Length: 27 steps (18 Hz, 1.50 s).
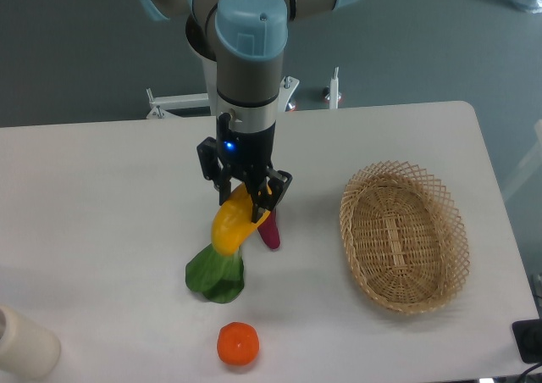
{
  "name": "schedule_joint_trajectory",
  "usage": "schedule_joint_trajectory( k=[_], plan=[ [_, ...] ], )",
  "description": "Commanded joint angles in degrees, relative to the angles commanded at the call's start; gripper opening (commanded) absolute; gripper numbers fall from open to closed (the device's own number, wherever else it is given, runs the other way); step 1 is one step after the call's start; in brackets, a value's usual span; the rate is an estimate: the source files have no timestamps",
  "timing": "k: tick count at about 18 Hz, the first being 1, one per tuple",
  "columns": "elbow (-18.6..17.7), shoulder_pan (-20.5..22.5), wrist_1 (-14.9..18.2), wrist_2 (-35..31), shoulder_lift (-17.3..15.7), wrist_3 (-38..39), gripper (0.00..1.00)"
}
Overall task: Place the mango in the basket
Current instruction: 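Close the gripper on the yellow mango and lift it off the table, then carry the held mango over to the wicker basket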
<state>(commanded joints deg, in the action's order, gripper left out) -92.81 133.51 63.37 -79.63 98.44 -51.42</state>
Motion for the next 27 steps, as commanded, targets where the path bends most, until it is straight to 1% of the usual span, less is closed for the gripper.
schedule_joint_trajectory(
  k=[9, 12, 15, 20, 24, 26, 27],
  plan=[
    [0.09, 1.31, 0.00, -0.09, 0.00, -0.09, 0.58],
    [0.53, 1.76, 0.26, -0.44, 0.00, -1.93, 0.58],
    [0.61, 3.07, 0.26, -0.44, 0.00, -3.77, 0.58],
    [0.44, 7.55, 0.26, -0.61, 0.00, -9.66, 0.58],
    [0.61, 13.96, 0.09, -0.62, 0.17, -15.37, 0.57],
    [0.44, 17.47, -0.26, -0.70, 1.22, -17.92, 0.57],
    [0.53, 18.97, -0.53, -0.70, 2.71, -18.45, 0.57]
  ],
)
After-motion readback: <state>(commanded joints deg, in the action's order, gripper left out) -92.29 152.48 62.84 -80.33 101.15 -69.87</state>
